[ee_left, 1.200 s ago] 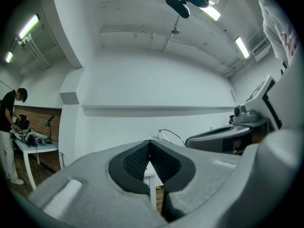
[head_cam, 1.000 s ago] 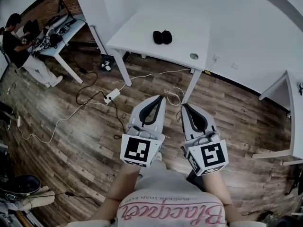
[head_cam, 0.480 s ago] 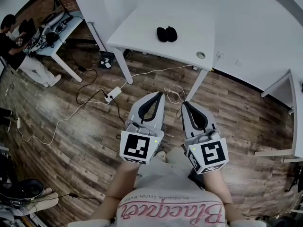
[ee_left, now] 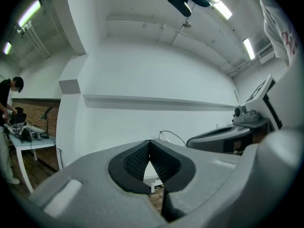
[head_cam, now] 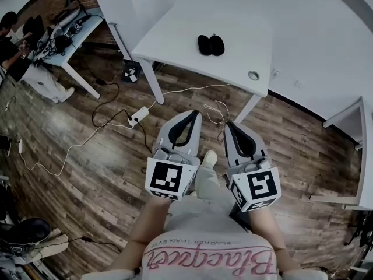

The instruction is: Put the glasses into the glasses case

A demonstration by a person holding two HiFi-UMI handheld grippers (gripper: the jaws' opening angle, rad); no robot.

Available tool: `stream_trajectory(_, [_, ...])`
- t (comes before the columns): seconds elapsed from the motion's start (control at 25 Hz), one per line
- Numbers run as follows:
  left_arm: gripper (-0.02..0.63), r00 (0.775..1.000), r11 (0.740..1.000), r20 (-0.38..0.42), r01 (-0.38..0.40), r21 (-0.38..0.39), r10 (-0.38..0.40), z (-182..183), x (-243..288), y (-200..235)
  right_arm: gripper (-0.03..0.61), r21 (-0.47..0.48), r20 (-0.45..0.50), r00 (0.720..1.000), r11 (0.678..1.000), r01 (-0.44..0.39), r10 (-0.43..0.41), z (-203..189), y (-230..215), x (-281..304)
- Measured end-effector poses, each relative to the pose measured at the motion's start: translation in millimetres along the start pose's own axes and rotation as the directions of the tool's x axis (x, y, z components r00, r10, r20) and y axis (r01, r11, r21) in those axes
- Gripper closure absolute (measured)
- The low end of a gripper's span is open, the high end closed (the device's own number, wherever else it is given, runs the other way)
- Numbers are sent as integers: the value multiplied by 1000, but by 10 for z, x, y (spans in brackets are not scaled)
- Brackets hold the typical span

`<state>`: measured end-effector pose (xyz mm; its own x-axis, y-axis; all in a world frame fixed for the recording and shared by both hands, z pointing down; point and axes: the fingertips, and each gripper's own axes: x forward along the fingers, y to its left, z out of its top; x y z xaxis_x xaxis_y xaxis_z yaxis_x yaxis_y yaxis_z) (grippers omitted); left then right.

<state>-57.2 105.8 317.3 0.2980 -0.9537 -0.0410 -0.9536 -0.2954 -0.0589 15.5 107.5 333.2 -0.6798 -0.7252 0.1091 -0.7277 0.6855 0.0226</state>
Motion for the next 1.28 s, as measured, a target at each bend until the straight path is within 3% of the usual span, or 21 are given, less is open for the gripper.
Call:
stream_trajectory(0.48, [609,999,999,-40,-23,30,24,-73,1015,440,566,28,-14,1000,1000,1,-1,85,-738,942])
stream_trajectory(0.88, [609,996,998,-82,-29,52,33,-174,1945,695,566,46,-28,997,997,-68,69,119,-1324,1670])
stream_trajectory(1.28, [609,993,996,-90,-73,43,77,-278,2485,974,566,62,-14,996,994,-88,89,136,-1731,2192])
